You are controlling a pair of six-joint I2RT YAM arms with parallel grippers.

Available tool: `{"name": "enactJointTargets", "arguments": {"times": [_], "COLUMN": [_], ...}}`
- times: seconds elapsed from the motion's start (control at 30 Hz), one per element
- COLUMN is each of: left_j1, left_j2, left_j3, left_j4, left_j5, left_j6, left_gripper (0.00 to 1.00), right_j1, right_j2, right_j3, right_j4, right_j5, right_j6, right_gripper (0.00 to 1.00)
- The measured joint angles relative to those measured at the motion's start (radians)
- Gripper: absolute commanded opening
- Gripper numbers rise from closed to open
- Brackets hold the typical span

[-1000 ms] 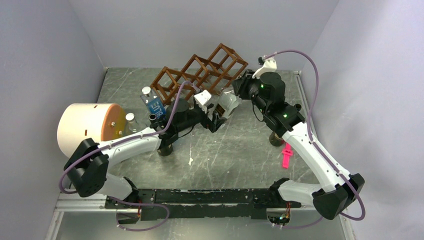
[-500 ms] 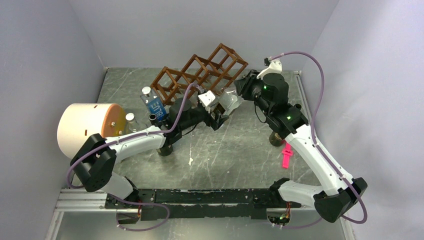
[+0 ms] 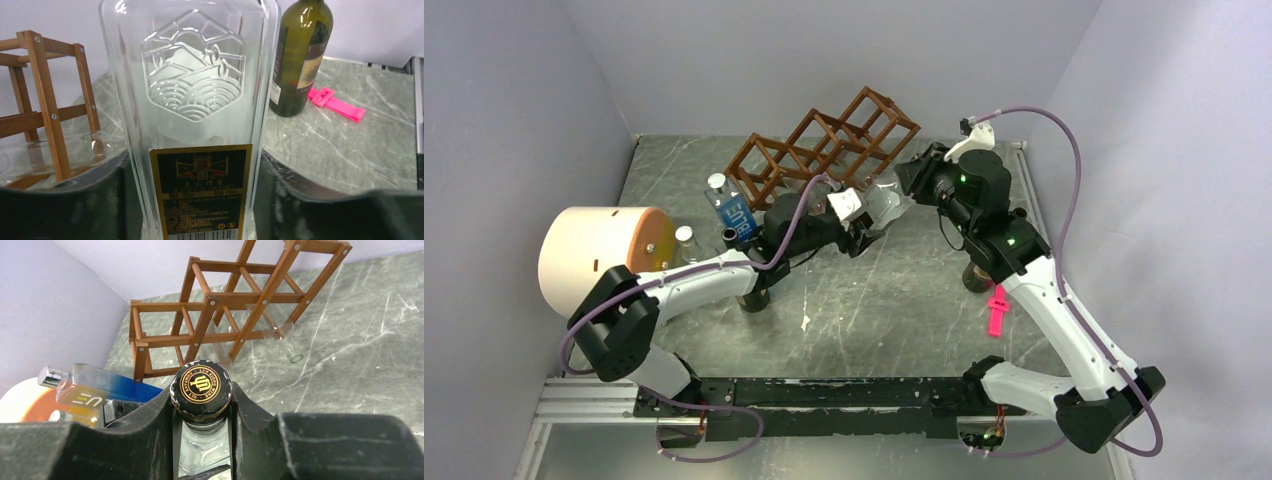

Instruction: Put the wine bottle on the wine rack

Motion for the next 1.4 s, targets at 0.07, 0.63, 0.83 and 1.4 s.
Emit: {"name": "enactJointTargets", "arguments": {"times": [0.07, 0.63, 0.83, 1.4], "left_j1": [-0.002, 0.058, 0.060, 0.058], "left_j2": [0.003, -0.016, -0.022, -0.034], "left_j3": [0.006, 0.011, 0.027, 0.029], "left_j4": [0.001, -0.082, -0.098, -0.089], "left_j5": [0.000, 0.077, 0.144, 0.270], "left_j6": [0.009, 0.543, 0.778, 1.117], "left_gripper": [0.10, 0.07, 0.07, 0.07], "right_j1": [-0.002, -0.001, -0.001, -0.001], "right_j2": [-0.010, -0.054, -0.034, 0.065], "right_j3": [-0.001, 0.235, 0.337, 0.258], "right_j4": [-0.003, -0.235, -0.344, -0.441], "right_j5": [0.005, -0.102, -0.174, -0.310], "right_j6": [0.004, -0.199, -0.322, -0.404], "right_gripper": [0.18, 0.79, 0.83, 0.88]}}
